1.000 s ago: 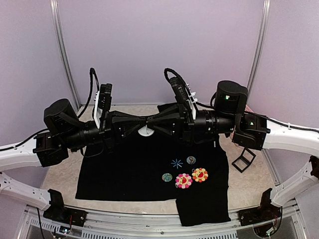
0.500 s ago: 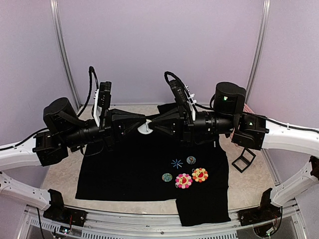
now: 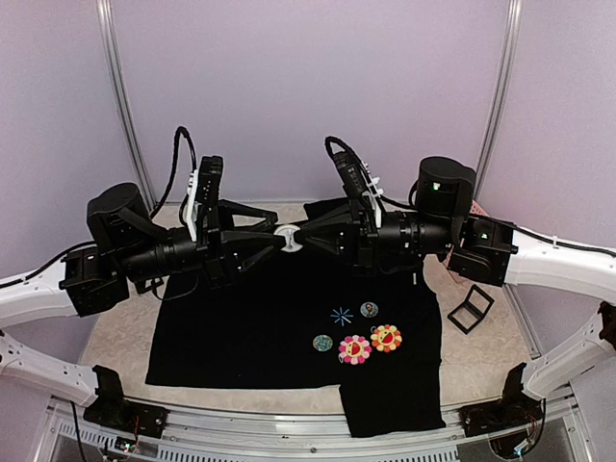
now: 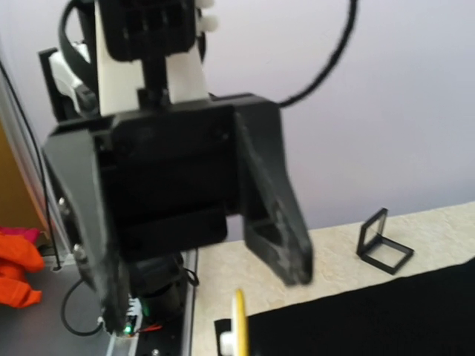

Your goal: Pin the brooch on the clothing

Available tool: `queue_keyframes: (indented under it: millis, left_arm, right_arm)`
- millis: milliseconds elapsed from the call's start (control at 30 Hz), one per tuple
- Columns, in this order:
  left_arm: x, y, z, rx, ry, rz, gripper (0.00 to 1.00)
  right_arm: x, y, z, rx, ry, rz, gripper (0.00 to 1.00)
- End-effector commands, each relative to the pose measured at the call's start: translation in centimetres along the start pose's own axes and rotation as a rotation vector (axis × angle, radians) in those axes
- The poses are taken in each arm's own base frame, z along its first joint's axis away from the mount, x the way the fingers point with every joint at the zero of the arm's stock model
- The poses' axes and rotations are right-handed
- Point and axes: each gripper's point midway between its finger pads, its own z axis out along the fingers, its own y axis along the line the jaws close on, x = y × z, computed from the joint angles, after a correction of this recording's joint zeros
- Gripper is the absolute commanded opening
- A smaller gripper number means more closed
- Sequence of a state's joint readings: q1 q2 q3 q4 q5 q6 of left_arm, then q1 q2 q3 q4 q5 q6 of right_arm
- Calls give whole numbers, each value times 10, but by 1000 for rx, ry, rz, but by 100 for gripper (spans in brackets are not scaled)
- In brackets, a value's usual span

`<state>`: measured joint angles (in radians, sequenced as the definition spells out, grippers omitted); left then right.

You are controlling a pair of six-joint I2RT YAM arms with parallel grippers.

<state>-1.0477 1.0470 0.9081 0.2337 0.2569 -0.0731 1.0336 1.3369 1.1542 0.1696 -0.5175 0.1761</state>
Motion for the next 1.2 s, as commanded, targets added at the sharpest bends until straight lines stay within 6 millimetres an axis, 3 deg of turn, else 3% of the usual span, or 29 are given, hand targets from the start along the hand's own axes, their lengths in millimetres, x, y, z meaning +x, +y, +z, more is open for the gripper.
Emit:
queue_keyframes:
  millis: [0, 67, 200, 367, 500, 800, 867, 1000, 1033, 1100, 1167]
  left_arm:
    - [-9, 13, -11, -62, 39, -17, 51]
    - [-5, 14, -12, -55, 69, -32, 40]
    - [12, 17, -5, -48, 137, -42, 32]
    - [11, 20, 3, -44, 125, -53, 11]
    - [5, 11, 1, 6, 96, -48, 9]
    - [23, 2, 3, 65, 151, -83, 6]
    - [24, 2, 3, 70, 147, -90, 0]
    - [18, -1, -1, 75, 109, -86, 0]
    - [15, -1, -3, 72, 97, -86, 0]
    - [12, 0, -5, 61, 82, -77, 0]
    - [11, -1, -6, 52, 70, -63, 0]
  right_arm:
    - [-5, -1, -10, 2, -11, -16, 0]
    - [-6, -1, -10, 0, -9, -17, 0]
    - [-6, 1, -8, -19, -9, -19, 0]
    - [-5, 0, -8, -17, 0, -19, 0]
    - [-6, 0, -8, -15, -3, -20, 0]
    - [-6, 0, -8, -17, 1, -27, 0]
    - [-5, 0, -8, -17, 3, -26, 0]
    - [-3, -2, -8, -9, 5, -20, 0]
    - [-3, -4, -8, -1, 3, -16, 4]
    - [-1, -5, -8, 4, 2, -9, 27]
    - [3, -6, -7, 6, 7, -3, 41]
